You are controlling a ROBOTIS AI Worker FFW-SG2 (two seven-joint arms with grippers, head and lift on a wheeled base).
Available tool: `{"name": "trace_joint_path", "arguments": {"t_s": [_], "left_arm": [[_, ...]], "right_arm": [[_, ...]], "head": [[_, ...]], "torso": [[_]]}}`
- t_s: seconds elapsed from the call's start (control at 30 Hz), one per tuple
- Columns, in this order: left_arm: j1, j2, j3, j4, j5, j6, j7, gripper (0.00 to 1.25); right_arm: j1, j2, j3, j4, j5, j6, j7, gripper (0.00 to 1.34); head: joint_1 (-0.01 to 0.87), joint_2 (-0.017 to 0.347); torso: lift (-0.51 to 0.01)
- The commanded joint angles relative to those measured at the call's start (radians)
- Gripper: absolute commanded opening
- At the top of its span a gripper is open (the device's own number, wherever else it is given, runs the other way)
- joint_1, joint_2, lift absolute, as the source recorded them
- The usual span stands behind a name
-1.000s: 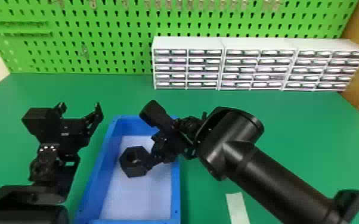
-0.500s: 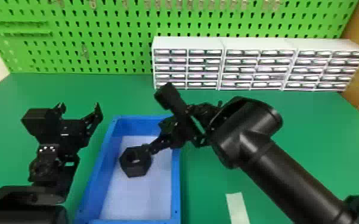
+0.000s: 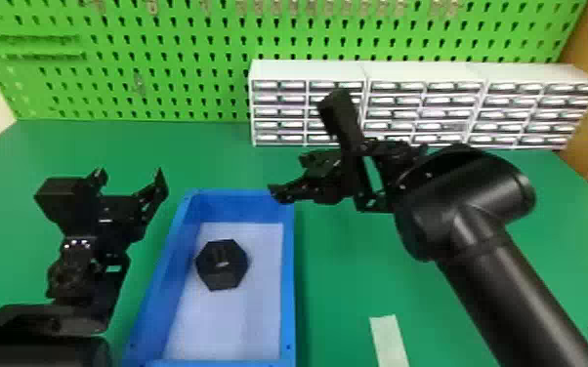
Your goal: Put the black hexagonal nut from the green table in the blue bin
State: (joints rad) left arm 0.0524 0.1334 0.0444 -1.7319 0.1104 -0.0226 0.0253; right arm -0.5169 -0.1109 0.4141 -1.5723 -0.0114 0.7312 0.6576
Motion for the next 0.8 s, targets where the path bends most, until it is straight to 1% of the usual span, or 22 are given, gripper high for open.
{"name": "trace_joint_path", "arguments": {"t_s": [0.0, 0.1, 0.27, 0.4, 0.57, 0.7, 0.77], "left_arm": [[0.0, 0.0, 0.0, 0.0, 0.0, 0.001, -0.001, 0.95], [0.0, 0.0, 0.0, 0.0, 0.002, 0.0, 0.001, 0.95], [0.0, 0.0, 0.002, 0.0, 0.002, 0.0, 0.001, 0.95], [0.001, 0.0, 0.0, 0.0, 0.002, 0.0, 0.001, 0.95], [0.001, 0.0, 0.0, 0.0, 0.002, 0.001, 0.001, 0.95], [0.0, 0.0, 0.0, 0.0, 0.002, 0.0, 0.001, 0.95], [0.0, 0.0, 0.0, 0.0, 0.002, 0.0, 0.001, 0.95]], "right_arm": [[0.034, 0.014, -0.081, -0.025, 0.014, -0.027, -0.001, 1.04], [0.051, 0.023, -0.126, -0.028, 0.022, -0.062, -0.003, 1.04], [0.083, 0.037, -0.201, -0.028, 0.028, -0.104, -0.03, 1.04], [0.113, 0.04, -0.256, -0.045, 0.027, -0.139, -0.078, 1.04], [0.159, 0.05, -0.327, -0.048, -0.001, -0.217, -0.144, 1.04], [0.196, 0.056, -0.371, -0.049, -0.013, -0.268, -0.191, 1.04], [0.218, 0.057, -0.386, -0.049, -0.025, -0.302, -0.23, 1.04]], "head": [[0.686, 0.052], [0.686, 0.052], [0.686, 0.052], [0.686, 0.052], [0.686, 0.052], [0.686, 0.052], [0.686, 0.052]], "torso": [[-0.097], [-0.097], [-0.097], [-0.097], [-0.097], [-0.097], [-0.097]]}}
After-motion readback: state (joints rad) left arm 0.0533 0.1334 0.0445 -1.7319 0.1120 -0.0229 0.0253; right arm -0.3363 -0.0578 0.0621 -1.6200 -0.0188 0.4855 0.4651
